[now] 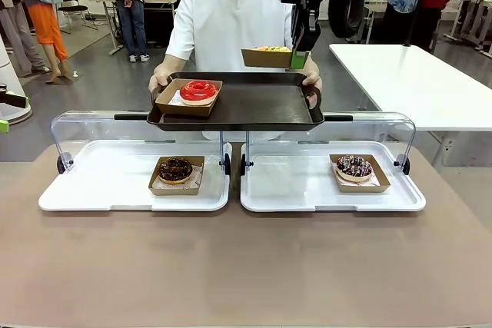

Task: Provide the desired donut to the person.
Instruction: Place the picked Paper togo box onto the Handle tray extended by the person.

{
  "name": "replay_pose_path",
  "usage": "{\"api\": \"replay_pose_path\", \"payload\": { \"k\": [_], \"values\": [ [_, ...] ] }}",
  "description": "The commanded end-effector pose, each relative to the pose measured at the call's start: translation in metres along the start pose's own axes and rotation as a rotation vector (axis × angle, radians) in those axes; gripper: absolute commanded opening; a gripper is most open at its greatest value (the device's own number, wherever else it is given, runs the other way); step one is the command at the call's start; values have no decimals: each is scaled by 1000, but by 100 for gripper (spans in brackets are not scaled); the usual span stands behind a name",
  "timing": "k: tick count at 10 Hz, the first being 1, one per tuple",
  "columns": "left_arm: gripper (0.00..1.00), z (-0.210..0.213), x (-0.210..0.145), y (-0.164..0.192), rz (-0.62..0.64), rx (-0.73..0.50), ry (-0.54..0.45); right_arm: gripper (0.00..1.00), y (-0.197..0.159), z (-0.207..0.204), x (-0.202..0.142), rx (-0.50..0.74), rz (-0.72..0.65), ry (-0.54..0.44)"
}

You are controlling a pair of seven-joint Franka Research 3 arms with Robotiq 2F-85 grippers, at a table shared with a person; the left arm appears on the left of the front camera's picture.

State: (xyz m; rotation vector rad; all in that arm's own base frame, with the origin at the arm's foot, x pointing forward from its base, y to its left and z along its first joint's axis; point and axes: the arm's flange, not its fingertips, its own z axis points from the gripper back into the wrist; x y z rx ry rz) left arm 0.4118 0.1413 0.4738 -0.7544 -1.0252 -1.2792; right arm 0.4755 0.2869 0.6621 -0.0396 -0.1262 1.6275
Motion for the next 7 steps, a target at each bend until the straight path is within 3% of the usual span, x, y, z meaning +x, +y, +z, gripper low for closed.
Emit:
{"api": "replay_pose_path", "payload": {
  "k": [1, 3, 7],
  "values": [
    [100, 1, 1, 0, -6, 6, -19, 2, -31, 10, 4, 36, 22, 40],
    [100, 1, 1, 0, -6, 6, -19, 2, -52, -9, -5, 79, 8, 27],
    [100, 1, 1, 0, -6, 6, -19, 2, -59, -46, -14, 108, 40, 35]
  ]
}}
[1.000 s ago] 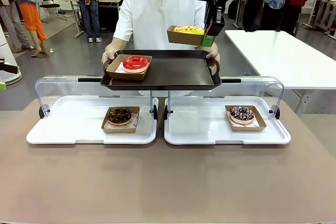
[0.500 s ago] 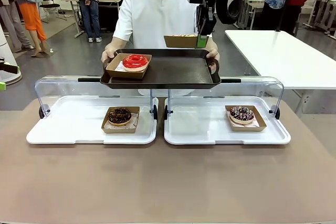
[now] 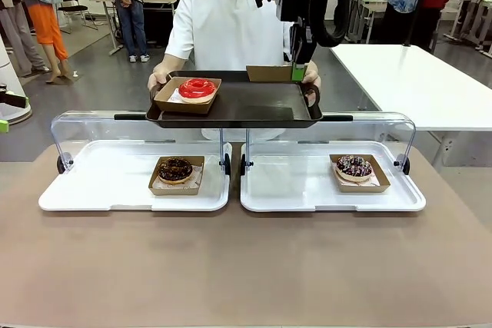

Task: Provide the desired donut to the person.
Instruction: Place the picked Paper togo box onto the Handle tray extended by the person.

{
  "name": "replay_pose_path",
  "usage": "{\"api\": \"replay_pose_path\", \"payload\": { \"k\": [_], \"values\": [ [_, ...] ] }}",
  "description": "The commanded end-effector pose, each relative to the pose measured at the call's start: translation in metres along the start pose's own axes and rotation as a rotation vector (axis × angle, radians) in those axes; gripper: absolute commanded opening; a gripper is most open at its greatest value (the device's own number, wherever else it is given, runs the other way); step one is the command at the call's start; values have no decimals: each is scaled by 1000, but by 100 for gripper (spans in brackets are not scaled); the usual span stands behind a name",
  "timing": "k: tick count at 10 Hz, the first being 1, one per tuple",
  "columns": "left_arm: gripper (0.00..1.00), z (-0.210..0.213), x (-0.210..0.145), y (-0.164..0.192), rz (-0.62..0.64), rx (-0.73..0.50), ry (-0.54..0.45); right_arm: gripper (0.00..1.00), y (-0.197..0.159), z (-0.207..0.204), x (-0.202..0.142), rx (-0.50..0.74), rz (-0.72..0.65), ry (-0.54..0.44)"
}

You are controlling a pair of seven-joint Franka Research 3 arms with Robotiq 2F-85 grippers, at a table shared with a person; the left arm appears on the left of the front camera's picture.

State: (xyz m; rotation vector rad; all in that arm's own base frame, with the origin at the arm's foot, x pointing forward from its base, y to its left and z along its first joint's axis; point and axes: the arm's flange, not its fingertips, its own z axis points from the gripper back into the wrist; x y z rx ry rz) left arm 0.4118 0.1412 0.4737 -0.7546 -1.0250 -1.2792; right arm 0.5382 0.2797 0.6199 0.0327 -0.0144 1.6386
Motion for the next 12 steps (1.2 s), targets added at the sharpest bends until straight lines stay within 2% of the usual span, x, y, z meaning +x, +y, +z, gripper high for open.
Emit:
{"api": "replay_pose_path", "payload": {
  "k": [1, 5, 12],
  "values": [
    [100, 1, 1, 0, -6, 7, -19, 2, -4, -5, -2, -10, 33, 11],
    [100, 1, 1, 0, -6, 7, -19, 2, -12, -31, -8, -34, 32, 39],
    [100, 1, 1, 0, -6, 7, -19, 2, -19, -53, -9, -57, -31, -8]
  ]
}}
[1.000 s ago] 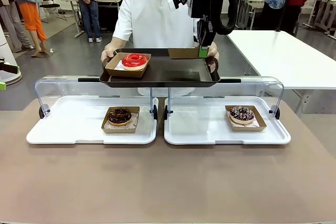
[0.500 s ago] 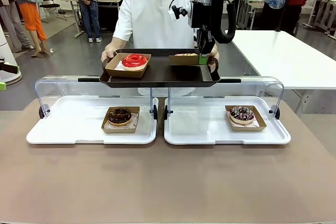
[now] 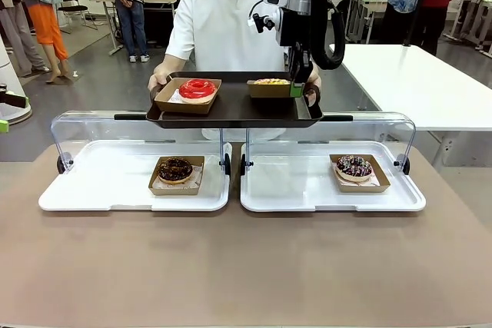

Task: Provide the desired donut to the person.
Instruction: Place the picked Paper togo box onto the Handle tray extended by the person.

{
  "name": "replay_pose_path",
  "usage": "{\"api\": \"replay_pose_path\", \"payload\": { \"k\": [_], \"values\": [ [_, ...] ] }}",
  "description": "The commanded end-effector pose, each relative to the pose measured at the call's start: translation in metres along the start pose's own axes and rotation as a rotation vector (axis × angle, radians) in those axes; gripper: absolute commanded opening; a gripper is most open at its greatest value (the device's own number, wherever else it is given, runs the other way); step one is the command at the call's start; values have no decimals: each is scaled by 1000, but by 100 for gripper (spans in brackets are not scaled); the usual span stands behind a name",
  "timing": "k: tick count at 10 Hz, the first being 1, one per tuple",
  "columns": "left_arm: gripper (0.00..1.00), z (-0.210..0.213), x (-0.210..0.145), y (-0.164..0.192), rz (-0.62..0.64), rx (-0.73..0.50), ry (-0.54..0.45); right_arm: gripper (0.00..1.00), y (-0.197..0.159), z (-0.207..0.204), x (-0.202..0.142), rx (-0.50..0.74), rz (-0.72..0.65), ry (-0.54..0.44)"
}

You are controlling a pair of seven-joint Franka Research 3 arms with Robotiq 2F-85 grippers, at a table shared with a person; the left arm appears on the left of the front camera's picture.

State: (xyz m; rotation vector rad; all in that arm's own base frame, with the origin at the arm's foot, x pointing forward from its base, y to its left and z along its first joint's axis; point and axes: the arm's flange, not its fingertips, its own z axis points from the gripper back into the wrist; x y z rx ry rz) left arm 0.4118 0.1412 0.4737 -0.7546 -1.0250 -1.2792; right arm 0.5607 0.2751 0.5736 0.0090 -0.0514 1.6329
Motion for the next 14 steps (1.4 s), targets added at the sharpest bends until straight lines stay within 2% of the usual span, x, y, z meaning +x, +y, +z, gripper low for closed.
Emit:
{"api": "replay_pose_path", "payload": {
  "k": [1, 6, 7, 8, 10, 11, 12, 14],
  "values": [
    [100, 1, 1, 0, -6, 7, -19, 2, 4, -7, -1, -15, -32, -2],
    [100, 1, 1, 0, -6, 7, -19, 2, 0, -9, -3, -9, -109, -12],
    [100, 1, 1, 0, -6, 7, -19, 21, 1, -10, -4, -4, -107, -18],
    [100, 1, 1, 0, -6, 7, -19, 56, 1, -10, -4, 1, -104, -20],
    [100, 1, 1, 0, -6, 7, -19, 100, 0, -10, -5, 7, -95, -20],
    [100, 1, 1, 0, -6, 7, -19, 71, 1, -10, -6, 10, -93, -21],
    [100, 1, 1, 0, -6, 7, -19, 100, 1, -9, -7, 13, -92, -24],
    [100, 1, 1, 0, -6, 7, -19, 100, 0, -9, -8, 15, -90, -31]
  ]
}}
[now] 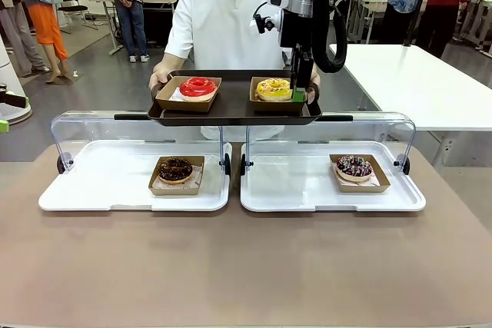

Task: Provide the desired donut to the person.
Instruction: Place the picked Paper togo box onto the Handle tray extended by the person.

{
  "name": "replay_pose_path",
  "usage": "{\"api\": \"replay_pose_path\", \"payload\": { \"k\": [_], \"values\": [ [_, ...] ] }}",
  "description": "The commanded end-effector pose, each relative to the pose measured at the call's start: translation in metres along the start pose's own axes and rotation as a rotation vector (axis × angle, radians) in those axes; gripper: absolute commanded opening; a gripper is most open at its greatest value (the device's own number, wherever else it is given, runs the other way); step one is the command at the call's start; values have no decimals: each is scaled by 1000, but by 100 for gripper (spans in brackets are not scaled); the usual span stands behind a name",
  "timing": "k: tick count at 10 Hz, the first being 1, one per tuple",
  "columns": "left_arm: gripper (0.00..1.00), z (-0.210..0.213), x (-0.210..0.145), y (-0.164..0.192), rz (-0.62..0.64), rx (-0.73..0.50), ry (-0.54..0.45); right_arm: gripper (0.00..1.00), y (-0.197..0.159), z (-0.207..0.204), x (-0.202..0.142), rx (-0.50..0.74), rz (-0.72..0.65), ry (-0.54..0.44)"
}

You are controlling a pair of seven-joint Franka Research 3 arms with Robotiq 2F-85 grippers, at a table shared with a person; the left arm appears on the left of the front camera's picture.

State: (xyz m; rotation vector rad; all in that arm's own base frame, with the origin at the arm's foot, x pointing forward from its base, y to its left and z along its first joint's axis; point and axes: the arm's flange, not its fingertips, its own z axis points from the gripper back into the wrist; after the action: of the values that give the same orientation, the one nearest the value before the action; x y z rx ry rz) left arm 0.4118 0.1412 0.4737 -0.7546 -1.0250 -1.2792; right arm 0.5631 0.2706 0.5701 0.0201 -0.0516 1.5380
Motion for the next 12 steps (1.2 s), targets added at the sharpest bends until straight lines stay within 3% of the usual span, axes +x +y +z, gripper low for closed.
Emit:
{"api": "replay_pose_path", "payload": {
  "k": [1, 7, 10, 12],
  "values": [
    [100, 1, 1, 0, -6, 7, -19, 100, 2, -5, -4, 13, 7, -24],
    [100, 1, 1, 0, -6, 7, -19, 100, 13, 2, -8, 18, 13, -25],
    [100, 1, 1, 0, -6, 7, -19, 100, 51, 18, -26, 38, 41, -34],
    [100, 1, 1, 0, -6, 7, -19, 100, 89, 34, -64, 38, 60, -60]
  ]
}}
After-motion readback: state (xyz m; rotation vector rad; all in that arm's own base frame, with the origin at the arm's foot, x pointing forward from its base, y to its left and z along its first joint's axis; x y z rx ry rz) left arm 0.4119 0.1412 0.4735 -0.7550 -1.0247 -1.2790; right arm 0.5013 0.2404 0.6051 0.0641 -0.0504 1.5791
